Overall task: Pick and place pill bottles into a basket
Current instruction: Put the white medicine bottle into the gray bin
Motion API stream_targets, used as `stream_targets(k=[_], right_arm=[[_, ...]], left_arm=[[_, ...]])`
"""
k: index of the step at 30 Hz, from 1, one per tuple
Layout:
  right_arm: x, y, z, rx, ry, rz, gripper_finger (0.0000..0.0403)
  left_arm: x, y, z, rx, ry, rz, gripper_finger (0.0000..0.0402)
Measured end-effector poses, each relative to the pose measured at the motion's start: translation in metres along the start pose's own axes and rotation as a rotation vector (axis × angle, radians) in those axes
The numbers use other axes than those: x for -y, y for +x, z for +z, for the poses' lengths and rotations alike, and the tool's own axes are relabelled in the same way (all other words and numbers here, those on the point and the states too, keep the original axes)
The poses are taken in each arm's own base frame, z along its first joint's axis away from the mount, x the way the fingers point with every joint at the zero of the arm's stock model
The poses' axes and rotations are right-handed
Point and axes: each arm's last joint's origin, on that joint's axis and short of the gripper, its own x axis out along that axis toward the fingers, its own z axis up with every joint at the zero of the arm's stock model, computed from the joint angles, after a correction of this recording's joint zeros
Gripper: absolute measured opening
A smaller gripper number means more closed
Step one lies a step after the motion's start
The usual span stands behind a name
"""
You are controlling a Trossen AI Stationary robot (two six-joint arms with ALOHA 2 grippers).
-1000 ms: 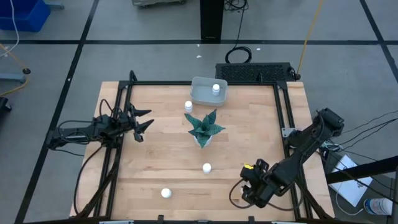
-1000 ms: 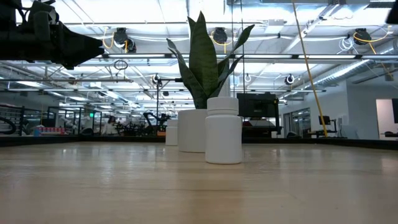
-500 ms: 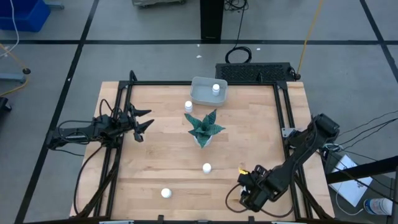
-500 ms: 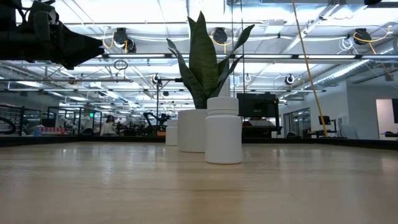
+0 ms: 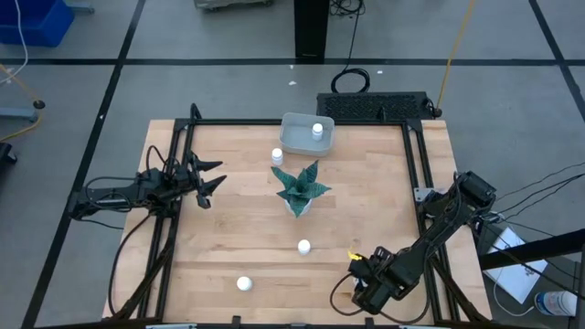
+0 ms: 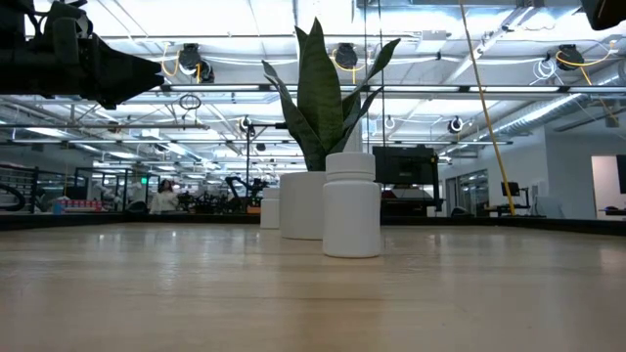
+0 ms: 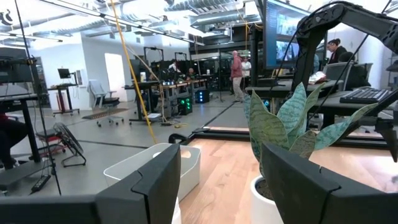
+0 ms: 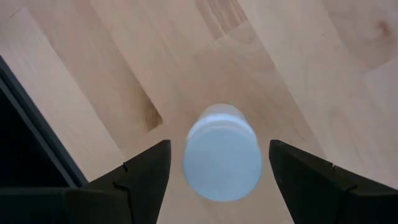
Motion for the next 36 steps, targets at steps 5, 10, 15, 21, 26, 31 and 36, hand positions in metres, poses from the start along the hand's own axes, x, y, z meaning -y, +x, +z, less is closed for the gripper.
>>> stream_targets(k=[5,10,15,21,26,31,36], right_arm=[[0.000,0.000,0.000,0.002,-0.010,-0.001,0.0257],[0.000,0.000,0.001,0.023,-0.027,-0.006,0.0224],[0.000,0.000,0.001,0.025,-0.035,-0.007,0.0182],[0.000,-0.001,0.001,0.025,-0.044,-0.005,0.0152],[0.001,0.000,0.002,0.045,-0.066,-0.012,0.0158],[0.006,-0.004,0.008,0.121,-0.108,-0.056,0.0156],[0.020,-0.024,0.021,0.279,-0.122,-0.119,0.0154]], left_arm=[[0.000,0.000,0.000,0.000,0.000,0.000,0.0227],[0.000,0.000,0.000,0.000,0.000,0.000,0.0227],[0.000,0.000,0.000,0.000,0.000,0.000,0.0227],[0.000,0.000,0.000,0.000,0.000,0.000,0.0227],[0.000,0.000,0.000,0.000,0.000,0.000,0.0227],[0.000,0.000,0.000,0.000,0.000,0.000,0.0227],[0.000,0.000,0.000,0.000,0.000,0.000,0.0227]])
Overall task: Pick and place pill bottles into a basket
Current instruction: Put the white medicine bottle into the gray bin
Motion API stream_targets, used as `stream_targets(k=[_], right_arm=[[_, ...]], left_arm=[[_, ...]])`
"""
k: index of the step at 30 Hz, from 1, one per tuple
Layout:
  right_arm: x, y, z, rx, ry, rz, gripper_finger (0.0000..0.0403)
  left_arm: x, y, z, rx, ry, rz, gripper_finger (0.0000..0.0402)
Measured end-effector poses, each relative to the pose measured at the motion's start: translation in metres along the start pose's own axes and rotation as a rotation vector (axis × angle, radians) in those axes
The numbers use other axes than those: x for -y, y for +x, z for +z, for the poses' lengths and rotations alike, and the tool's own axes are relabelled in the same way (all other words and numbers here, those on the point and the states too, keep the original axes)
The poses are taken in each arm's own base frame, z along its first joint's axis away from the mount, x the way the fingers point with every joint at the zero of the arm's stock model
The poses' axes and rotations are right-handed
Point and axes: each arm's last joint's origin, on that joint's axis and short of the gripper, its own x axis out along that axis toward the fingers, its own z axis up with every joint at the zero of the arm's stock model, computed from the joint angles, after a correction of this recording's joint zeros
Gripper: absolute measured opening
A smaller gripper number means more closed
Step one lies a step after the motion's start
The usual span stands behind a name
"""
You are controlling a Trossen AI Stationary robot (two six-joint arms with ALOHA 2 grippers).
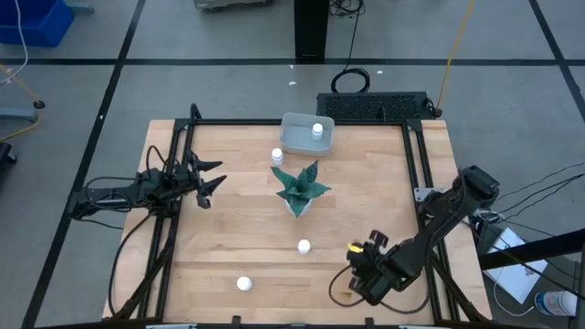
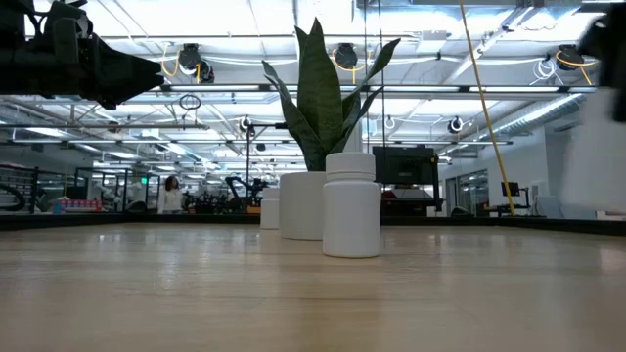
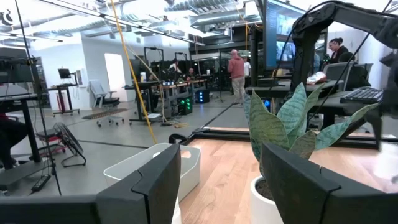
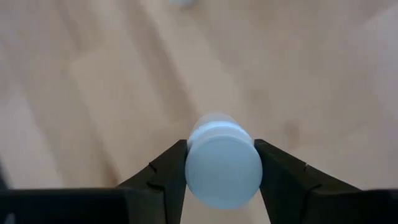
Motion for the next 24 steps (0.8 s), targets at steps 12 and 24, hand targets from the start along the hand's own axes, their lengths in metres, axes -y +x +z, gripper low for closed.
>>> stream_targets(k=[12,24], right_arm=[[0.072,-0.062,0.047,0.423,-0.017,-0.158,0.0157],[0.122,-0.095,0.124,0.763,-0.078,-0.267,0.0159]], left_arm=[[0.000,0.000,0.000,0.000,0.000,0.000,0.0227],[0.000,0.000,0.000,0.000,0.000,0.000,0.0227]])
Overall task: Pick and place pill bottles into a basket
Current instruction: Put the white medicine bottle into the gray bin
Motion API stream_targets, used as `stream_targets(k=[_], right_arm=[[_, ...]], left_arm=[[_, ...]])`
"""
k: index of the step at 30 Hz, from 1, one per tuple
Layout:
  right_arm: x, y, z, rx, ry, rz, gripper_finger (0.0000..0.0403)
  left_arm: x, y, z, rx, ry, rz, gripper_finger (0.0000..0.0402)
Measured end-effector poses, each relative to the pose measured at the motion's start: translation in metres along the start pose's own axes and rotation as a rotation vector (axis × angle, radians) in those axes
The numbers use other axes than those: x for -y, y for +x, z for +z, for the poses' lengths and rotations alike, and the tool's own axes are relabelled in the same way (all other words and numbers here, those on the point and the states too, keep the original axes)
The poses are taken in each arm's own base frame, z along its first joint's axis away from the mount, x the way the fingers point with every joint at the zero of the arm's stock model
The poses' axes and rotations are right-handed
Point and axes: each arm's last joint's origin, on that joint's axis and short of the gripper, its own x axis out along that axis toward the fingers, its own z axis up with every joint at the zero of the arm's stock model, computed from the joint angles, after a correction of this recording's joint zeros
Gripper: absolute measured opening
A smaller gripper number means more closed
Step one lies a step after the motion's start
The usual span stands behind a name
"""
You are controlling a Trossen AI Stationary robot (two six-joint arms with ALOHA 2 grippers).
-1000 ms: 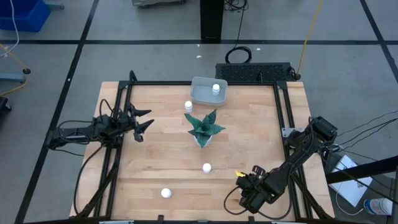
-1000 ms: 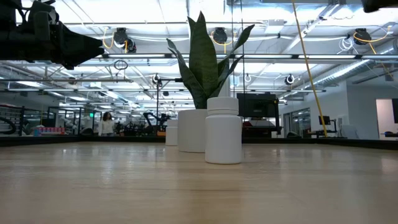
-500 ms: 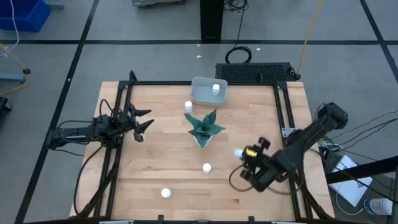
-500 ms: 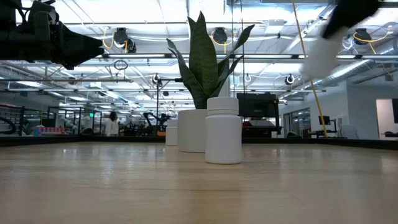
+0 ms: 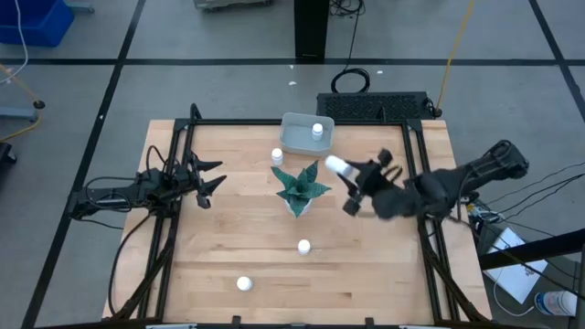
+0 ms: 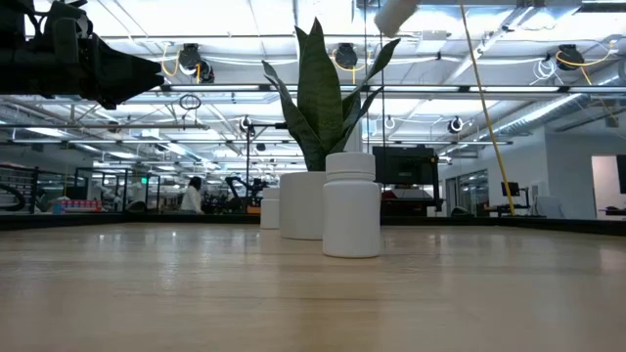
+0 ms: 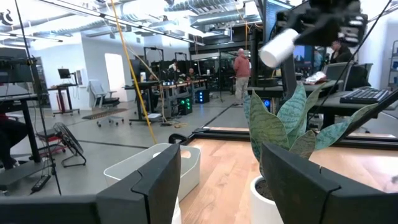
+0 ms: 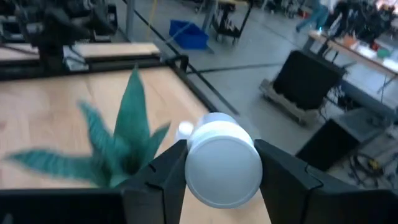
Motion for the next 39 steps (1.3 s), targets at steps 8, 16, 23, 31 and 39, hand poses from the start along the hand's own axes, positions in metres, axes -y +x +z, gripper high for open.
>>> stream_targets(k=[8,16,23,31,39], right_arm=[[0.037,0.046,0.030,0.117,0.004,0.023,0.0157],[0.079,0.096,0.027,0.073,0.081,0.041,0.0152],[0.098,0.140,0.015,-0.069,0.104,0.060,0.0156],[0.128,0.188,0.025,-0.334,0.149,0.112,0.0151],[0.167,0.234,0.033,-0.609,0.248,0.098,0.0151]], left_arm=[[0.000,0.000,0.000,0.000,0.000,0.000,0.0227],[0.000,0.000,0.000,0.000,0.000,0.000,0.0227],[0.000,0.000,0.000,0.000,0.000,0.000,0.0227],[0.000,0.000,0.000,0.000,0.000,0.000,0.0227],[0.000,0.000,0.000,0.000,0.000,0.000,0.0227]])
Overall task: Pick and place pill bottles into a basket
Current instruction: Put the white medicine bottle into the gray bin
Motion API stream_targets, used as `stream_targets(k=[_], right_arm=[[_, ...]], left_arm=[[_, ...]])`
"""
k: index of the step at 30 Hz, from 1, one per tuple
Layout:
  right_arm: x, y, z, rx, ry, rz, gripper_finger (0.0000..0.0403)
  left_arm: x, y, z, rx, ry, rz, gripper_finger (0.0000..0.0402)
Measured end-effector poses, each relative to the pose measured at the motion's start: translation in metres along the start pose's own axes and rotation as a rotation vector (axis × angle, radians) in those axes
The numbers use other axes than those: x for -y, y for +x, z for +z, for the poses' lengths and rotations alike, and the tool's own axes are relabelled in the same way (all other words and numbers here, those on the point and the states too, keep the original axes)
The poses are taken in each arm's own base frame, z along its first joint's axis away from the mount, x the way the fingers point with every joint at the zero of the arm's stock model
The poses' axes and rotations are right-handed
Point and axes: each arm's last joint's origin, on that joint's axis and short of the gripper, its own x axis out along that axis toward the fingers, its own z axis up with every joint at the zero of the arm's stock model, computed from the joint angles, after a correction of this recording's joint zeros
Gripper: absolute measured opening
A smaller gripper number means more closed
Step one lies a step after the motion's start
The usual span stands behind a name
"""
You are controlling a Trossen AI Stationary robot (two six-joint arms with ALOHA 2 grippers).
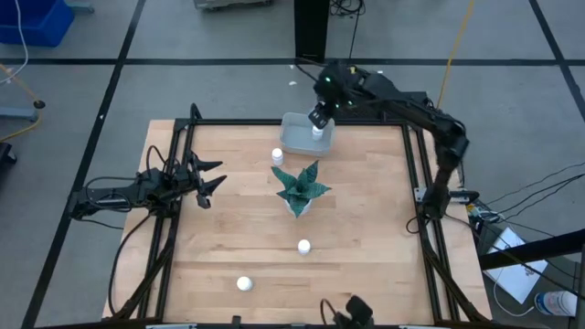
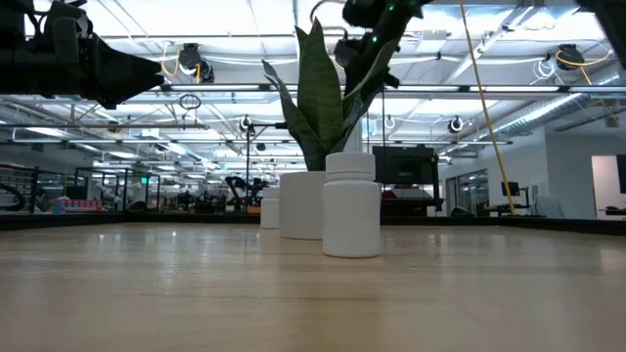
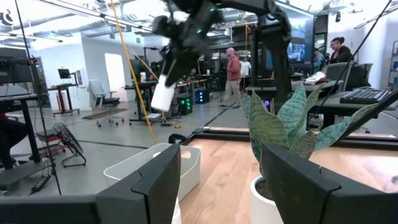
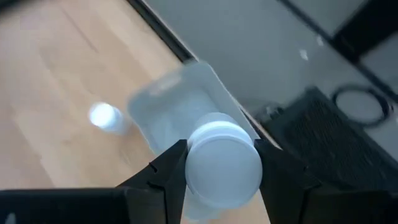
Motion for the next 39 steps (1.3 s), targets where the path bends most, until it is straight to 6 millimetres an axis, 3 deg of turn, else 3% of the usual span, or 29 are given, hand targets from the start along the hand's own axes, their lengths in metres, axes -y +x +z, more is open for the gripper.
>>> stream_targets(k=[10,18,39], right_arm=[[0.007,0.062,-0.009,-0.267,-0.030,0.011,0.0152],[0.000,0.075,-0.014,-0.295,-0.091,0.006,0.0156],[0.001,0.127,-0.055,-0.349,-0.117,0.084,0.0159]], left_arm=[[0.000,0.000,0.000,0.000,0.000,0.000,0.0227],[0.000,0.000,0.000,0.000,0.000,0.000,0.0227],[0.000,0.000,0.000,0.000,0.000,0.000,0.0227]])
